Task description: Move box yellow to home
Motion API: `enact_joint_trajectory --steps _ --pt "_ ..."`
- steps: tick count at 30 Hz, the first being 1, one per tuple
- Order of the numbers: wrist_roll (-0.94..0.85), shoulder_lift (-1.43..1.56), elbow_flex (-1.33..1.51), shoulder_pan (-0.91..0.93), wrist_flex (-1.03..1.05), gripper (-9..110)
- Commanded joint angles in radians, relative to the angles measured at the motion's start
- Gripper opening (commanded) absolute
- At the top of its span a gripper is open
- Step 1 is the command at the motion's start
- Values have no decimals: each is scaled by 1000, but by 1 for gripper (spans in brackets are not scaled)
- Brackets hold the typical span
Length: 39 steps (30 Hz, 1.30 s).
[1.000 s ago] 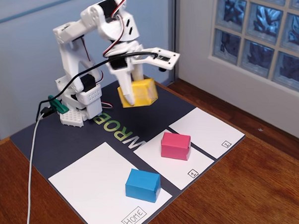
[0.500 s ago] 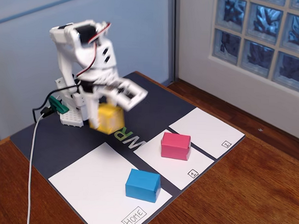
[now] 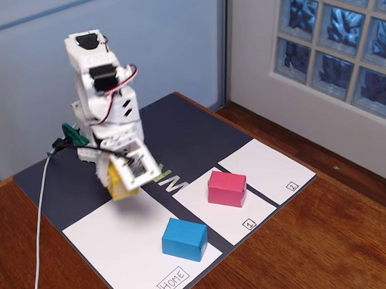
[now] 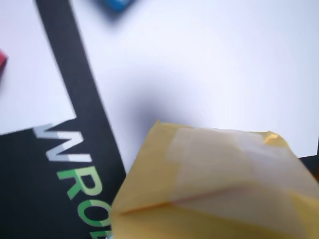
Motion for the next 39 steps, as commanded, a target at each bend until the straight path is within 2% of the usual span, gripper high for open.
enact_joint_trajectory --steps 1,9,15,39 --pt "29 -55 0 52 -77 -1" --pt "44 -178 -18 150 -259 -1" --pt "60 -255 -61 181 -291 -1" --pt "164 -508 -199 101 -414 -1"
